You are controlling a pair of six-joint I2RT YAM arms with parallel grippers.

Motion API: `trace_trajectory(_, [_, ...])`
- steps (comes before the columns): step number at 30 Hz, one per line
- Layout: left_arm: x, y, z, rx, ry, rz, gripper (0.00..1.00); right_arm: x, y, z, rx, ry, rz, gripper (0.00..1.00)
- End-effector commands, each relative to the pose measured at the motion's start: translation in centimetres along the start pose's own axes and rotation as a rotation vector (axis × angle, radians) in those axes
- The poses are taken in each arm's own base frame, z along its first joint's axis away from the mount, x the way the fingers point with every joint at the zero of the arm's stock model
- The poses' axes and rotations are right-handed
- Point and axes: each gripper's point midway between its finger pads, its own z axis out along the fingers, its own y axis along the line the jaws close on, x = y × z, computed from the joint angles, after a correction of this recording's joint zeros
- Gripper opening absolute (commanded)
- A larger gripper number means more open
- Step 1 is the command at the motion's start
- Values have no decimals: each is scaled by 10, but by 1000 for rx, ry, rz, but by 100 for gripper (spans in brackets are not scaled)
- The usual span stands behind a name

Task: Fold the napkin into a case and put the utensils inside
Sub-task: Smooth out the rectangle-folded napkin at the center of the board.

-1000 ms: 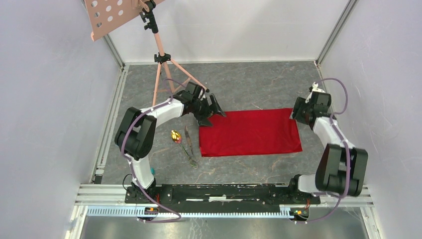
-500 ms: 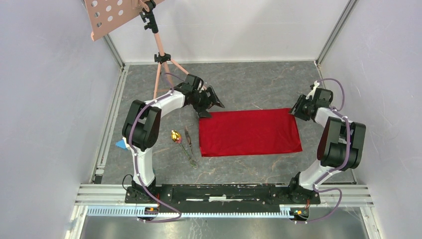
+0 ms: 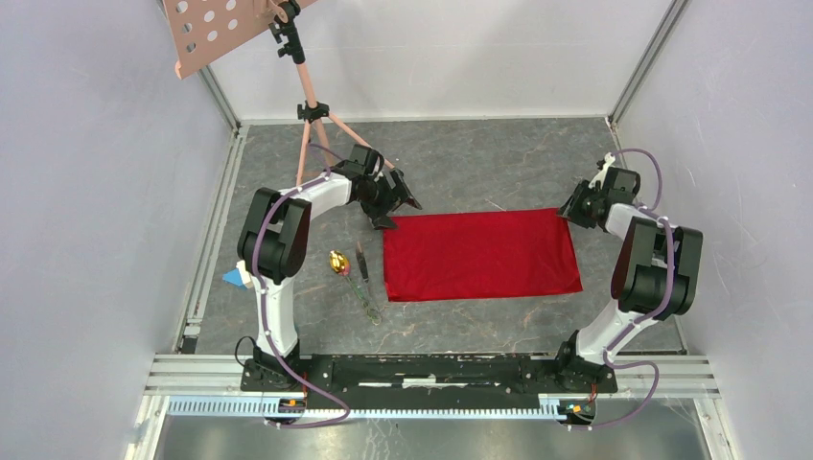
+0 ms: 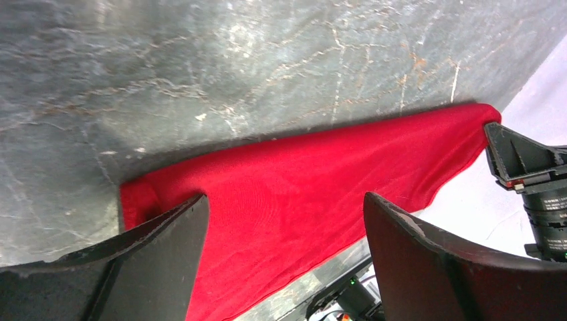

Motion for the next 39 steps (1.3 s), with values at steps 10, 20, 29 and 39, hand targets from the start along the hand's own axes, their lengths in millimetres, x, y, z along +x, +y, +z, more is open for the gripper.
trace_trajectory(10, [-7, 26, 9, -81, -22, 43, 91, -46, -3, 15, 27, -105, -18, 32])
trace_trajectory(20, [-7, 33, 10, -99, -28, 41, 91, -46, -14, 25, 67, -79, -45, 4])
trace_trajectory(29, [-6, 35, 13, -103, -19, 40, 91, -55, -22, 23, 122, -93, -66, 0])
trace_trajectory(39, [-4, 30, 15, -79, 5, 54, 91, -45, 24, -9, -115, -39, 21, 52])
